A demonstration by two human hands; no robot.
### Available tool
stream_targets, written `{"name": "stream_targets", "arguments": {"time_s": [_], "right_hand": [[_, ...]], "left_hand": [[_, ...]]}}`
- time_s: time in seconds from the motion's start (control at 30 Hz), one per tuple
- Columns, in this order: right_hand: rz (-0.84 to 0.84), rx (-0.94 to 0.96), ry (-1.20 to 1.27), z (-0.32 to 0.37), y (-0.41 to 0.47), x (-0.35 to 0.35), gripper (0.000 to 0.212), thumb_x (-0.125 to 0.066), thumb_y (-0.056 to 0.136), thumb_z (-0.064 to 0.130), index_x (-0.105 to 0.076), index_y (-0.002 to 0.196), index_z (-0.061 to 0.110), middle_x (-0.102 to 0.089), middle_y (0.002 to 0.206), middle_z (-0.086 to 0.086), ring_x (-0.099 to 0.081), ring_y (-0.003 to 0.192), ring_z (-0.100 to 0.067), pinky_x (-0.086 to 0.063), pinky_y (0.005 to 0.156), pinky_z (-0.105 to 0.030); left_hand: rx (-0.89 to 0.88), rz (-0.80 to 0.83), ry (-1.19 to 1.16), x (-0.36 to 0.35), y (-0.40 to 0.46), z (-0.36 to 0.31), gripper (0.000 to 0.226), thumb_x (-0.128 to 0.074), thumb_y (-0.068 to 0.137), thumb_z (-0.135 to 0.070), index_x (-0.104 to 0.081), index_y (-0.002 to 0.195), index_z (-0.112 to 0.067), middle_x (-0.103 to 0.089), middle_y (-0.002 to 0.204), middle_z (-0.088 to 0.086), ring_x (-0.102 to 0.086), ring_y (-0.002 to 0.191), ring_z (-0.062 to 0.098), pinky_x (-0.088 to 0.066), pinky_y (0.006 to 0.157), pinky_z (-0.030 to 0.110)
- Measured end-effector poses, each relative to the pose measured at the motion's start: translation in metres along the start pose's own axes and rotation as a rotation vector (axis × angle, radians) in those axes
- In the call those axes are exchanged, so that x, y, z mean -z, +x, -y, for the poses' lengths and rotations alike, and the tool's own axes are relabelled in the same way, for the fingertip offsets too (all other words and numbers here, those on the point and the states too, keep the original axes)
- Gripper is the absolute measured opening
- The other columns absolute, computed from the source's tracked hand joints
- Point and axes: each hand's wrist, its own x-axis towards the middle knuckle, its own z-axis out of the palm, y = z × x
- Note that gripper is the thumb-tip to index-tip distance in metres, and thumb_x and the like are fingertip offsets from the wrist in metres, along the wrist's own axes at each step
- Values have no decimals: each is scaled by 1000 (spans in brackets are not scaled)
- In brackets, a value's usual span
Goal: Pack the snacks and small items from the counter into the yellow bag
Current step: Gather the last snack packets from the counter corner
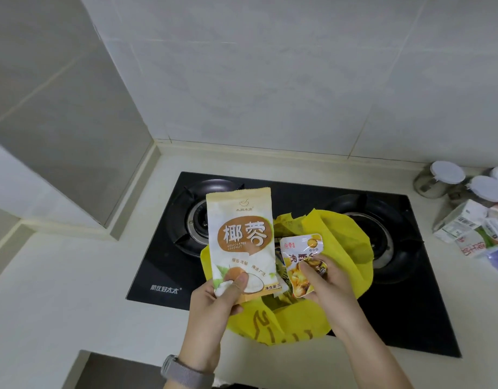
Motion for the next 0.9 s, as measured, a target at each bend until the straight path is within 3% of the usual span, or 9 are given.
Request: {"name": "stream_targets", "arguments": {"time_s": [0.17,0.3,0.43,0.53,0.63,0.7,0.77,0.83,0.9], "right_hand": [[-15,-39,-27,-13,4,-15,11,-62,90,16,-57,97,23,-65,92,1,-65,80,-13,-52,60,-23],[4,-84,-79,-23,12,-18,19,-62,90,11,-56,97,27,-60,108,-4,-64,93,-21,-57,69,-33],[17,-114,-145,-31,17,-26,45,-59,89,2,-48,129,18,-47,124,-3,-56,113,-26,-59,79,-39],[32,-102,-245,-30,19,-28,52,-58,89,4,-43,137,18,-45,127,-2,-54,117,-26,-55,89,-45],[52,-112,-350,-25,17,-29,53,-59,90,14,-41,139,20,-44,127,-3,-54,113,-24,-57,84,-39],[65,-117,-494,-21,15,-29,56,-61,88,23,-39,139,23,-41,135,-4,-52,117,-23,-54,92,-42],[106,-89,-648,-11,8,-28,56,-60,88,30,-39,139,22,-39,138,-4,-49,118,-19,-46,98,-32],[128,-14,-734,2,0,-29,49,-58,91,34,-44,135,17,-46,130,-3,-49,109,-13,-40,88,-17],[115,71,-669,17,-8,-29,36,-49,95,41,-52,126,24,-54,123,3,-51,106,-9,-43,89,-18]], "left_hand": [[11,-14,14,4,0,-2,12,-67,82,-18,-71,87,-9,-71,79,3,-55,62,9,-45,47,18],[24,-26,24,8,3,-7,13,-66,82,-18,-71,89,-8,-73,80,1,-58,60,7,-45,47,18],[39,-31,28,15,4,-12,13,-67,82,-19,-71,92,-11,-74,81,-2,-59,63,6,-46,48,18],[49,-29,35,18,8,-14,16,-68,81,-19,-71,94,-12,-75,88,1,-60,71,11,-46,51,20],[55,-14,42,19,10,-16,14,-68,81,-19,-70,94,-12,-75,87,1,-61,72,12,-47,51,21],[56,0,52,19,11,-18,14,-68,81,-19,-71,94,-13,-75,88,1,-61,71,12,-46,50,20],[50,23,65,19,12,-21,14,-68,81,-19,-71,94,-13,-75,89,1,-61,72,12,-46,48,19],[38,46,80,17,13,-24,14,-69,80,-19,-71,92,-12,-75,86,1,-60,66,11,-46,45,17],[22,80,108,16,13,-27,14,-69,80,-19,-72,91,-11,-75,82,0,-59,59,7,-45,44,17]]}}
